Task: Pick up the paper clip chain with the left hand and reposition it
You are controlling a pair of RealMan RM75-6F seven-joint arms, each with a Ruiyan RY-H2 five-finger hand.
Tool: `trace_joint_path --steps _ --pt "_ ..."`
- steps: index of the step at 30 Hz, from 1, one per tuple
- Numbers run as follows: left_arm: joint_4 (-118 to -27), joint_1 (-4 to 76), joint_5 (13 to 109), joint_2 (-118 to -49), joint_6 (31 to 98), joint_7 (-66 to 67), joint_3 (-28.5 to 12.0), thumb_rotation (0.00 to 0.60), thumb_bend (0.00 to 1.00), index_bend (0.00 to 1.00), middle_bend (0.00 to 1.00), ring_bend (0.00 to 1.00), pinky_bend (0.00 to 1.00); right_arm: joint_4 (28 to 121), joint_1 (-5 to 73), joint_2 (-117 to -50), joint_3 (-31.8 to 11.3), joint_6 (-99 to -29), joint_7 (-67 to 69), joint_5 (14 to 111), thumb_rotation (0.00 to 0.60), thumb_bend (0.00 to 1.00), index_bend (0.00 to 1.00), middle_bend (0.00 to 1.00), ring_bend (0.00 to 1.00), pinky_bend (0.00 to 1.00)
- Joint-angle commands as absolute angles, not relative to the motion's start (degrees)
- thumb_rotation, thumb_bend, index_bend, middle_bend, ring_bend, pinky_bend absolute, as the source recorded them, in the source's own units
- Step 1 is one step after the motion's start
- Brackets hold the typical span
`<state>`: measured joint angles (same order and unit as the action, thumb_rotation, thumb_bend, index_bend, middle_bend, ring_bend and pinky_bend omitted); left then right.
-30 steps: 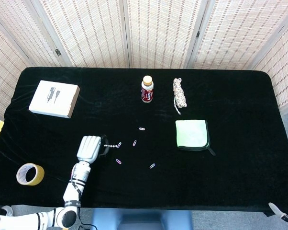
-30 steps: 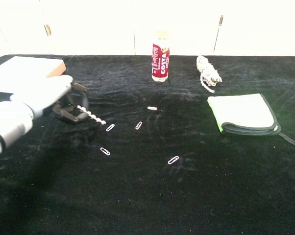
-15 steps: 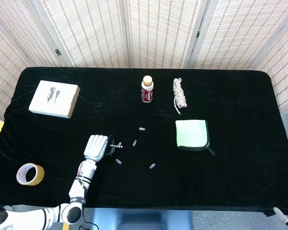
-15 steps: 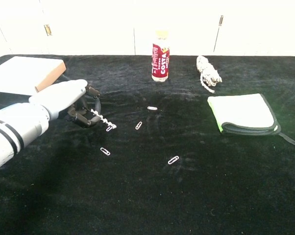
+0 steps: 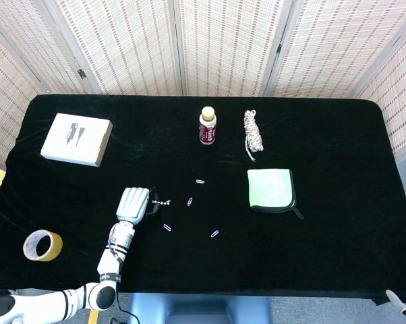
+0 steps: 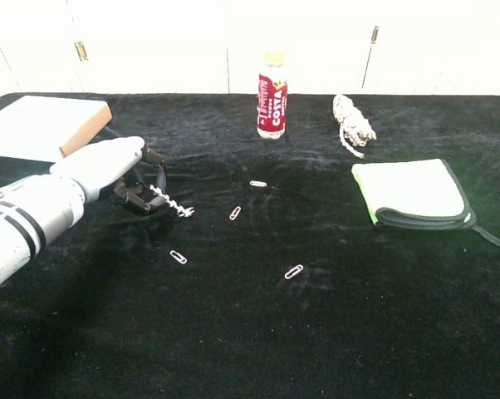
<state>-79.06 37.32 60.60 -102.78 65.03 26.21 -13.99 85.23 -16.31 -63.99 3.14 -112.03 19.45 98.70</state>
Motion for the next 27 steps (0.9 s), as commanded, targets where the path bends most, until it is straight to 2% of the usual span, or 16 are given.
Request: trace_joint_path --steps 1,11,27 --pt "-81.1 36.7 61.4 -101.8 66.4 26.2 -13.6 0.600 0.51 0.83 1.00 1.00 1.00 85.4 -16.2 -63.9 3.1 -111.7 19.5 98.6 0.600 0.01 0.00 0.00 0.00 0.00" --pt "-89.7 33.3 64.5 -99.3 72.2 28.3 -10.6 0.600 0.51 0.83 1.00 1.00 1.00 85.2 -16.1 -63.6 3.2 -111.7 19.5 99.8 0.600 0.01 0.00 0.00 0.00 0.00" --pt "-92.5 29.0 68.9 -102.6 78.0 32.3 -5.1 0.600 0.51 0.83 1.00 1.00 1.00 81.6 -17.8 -63.8 3.8 -115.9 23.4 101.9 0.600 0.01 0.00 0.00 0.00 0.00"
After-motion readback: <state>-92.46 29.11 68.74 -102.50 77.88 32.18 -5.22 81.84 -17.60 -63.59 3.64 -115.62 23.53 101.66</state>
